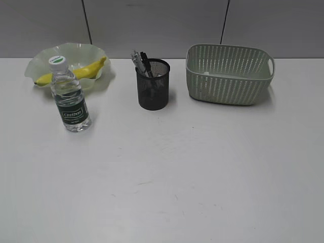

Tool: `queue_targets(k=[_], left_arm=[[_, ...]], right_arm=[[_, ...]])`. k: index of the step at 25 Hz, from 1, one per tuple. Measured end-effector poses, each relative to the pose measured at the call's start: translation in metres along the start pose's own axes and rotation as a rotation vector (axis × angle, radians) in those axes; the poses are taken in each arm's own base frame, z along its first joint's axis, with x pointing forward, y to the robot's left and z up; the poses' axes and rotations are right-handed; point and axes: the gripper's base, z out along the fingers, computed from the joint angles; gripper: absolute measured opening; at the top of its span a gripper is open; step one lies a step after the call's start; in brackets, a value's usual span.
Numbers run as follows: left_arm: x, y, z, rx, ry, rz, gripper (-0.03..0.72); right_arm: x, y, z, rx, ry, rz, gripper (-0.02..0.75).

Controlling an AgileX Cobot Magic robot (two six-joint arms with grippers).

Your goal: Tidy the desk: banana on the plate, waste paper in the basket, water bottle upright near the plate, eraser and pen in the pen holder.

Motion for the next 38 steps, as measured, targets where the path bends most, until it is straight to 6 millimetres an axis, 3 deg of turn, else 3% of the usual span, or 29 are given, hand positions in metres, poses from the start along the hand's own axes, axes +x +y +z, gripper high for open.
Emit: queue_targets(k=[13,26,38], left_arm=[[0.0001,-0.0002,-0.0001,-0.021,-0.001,-0.008,0.330],[0.0009,-0.0082,-0.0009,-0.650,-0.046,-0.295,0.284],[0.0009,-0.0089,-0.0007,-0.704,-0.049,-0.318,0.258]], right_arm=[[0.0000,0.0002,-0.0001,0.014,0.000,0.008,0.258],[0.0009,0.0044,-0.0020,0.488,-0.001,0.223,0.258],[0.0010,0.0047,-0.0021,0.523,-0.001,0.240,0.258]])
